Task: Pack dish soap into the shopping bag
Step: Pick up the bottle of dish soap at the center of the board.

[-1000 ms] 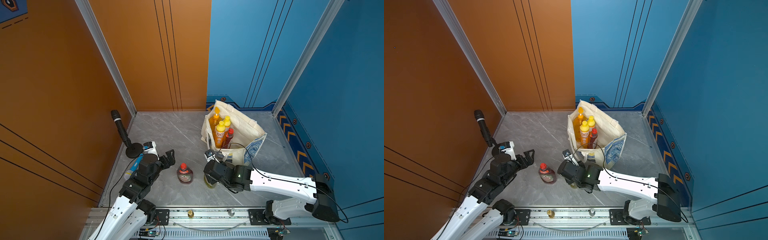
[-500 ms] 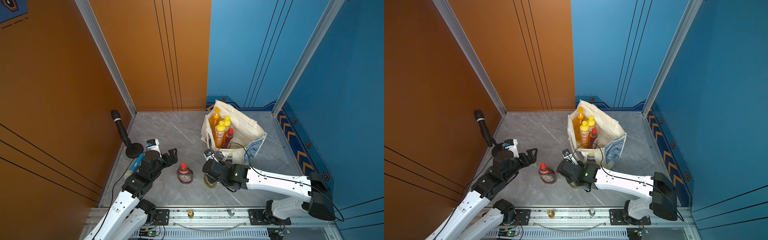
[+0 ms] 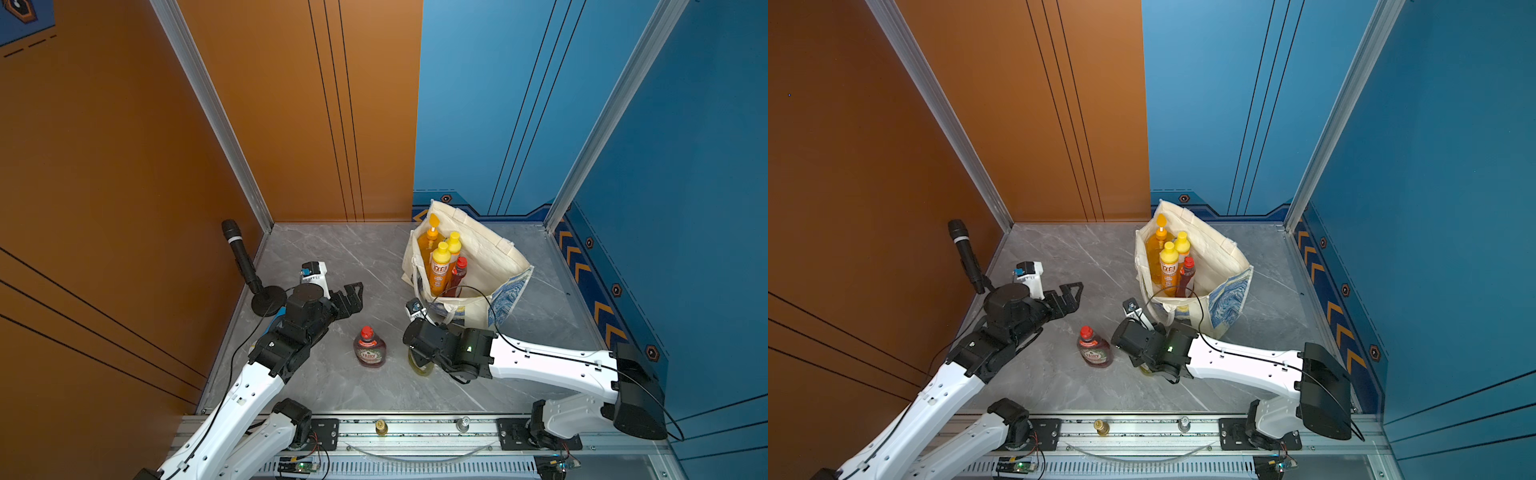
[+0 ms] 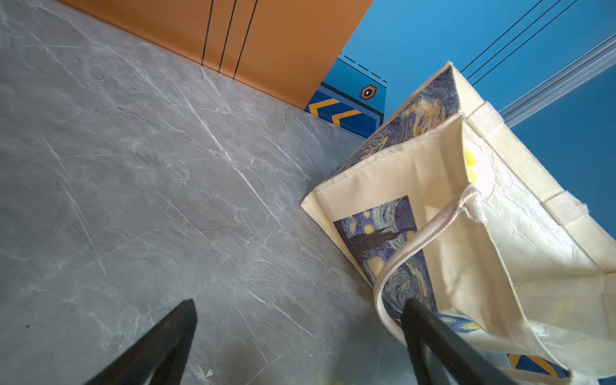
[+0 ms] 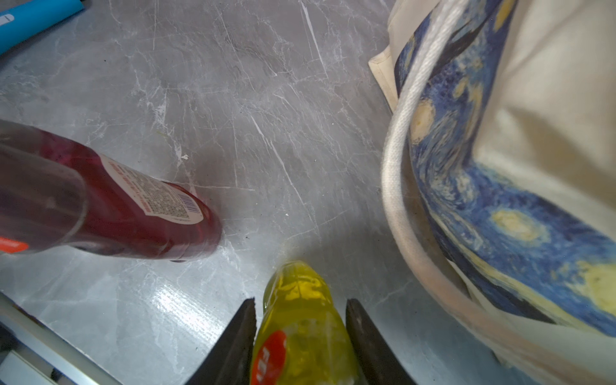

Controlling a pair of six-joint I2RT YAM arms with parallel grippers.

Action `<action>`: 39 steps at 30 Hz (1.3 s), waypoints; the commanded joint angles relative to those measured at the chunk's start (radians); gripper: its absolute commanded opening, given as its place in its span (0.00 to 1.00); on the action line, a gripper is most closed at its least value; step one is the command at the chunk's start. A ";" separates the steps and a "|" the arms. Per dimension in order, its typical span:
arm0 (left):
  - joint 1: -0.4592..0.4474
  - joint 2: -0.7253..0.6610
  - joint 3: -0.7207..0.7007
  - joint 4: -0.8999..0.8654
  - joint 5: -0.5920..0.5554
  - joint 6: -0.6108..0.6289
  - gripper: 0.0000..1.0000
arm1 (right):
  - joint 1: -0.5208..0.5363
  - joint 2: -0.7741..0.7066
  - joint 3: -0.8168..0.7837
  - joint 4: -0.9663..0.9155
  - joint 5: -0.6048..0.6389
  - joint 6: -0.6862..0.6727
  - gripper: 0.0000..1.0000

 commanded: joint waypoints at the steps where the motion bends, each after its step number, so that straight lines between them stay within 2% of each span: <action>1: -0.015 0.035 0.066 0.029 0.047 0.038 0.96 | -0.006 0.010 0.001 -0.024 0.002 -0.006 0.41; 6: -0.056 0.108 0.132 0.049 0.048 0.065 0.94 | 0.000 -0.009 0.010 -0.016 0.000 -0.024 0.35; 10: -0.090 0.168 0.183 0.066 0.044 0.083 0.90 | 0.002 -0.034 0.015 -0.007 -0.005 -0.034 0.27; 12: -0.105 0.201 0.207 0.074 0.049 0.092 0.88 | 0.002 -0.051 0.017 -0.003 -0.009 -0.037 0.20; 15: -0.123 0.251 0.248 0.075 0.062 0.101 0.78 | 0.002 -0.081 0.032 -0.003 -0.022 -0.038 0.10; 19: -0.149 0.318 0.319 0.075 0.083 0.119 0.72 | 0.000 -0.127 0.048 -0.012 -0.023 -0.036 0.00; 29: -0.205 0.471 0.419 0.126 0.133 0.144 0.61 | -0.028 -0.201 0.115 -0.078 -0.073 -0.009 0.00; 39: -0.232 0.581 0.490 0.107 0.164 0.163 0.56 | -0.029 -0.189 0.317 -0.251 -0.087 -0.010 0.00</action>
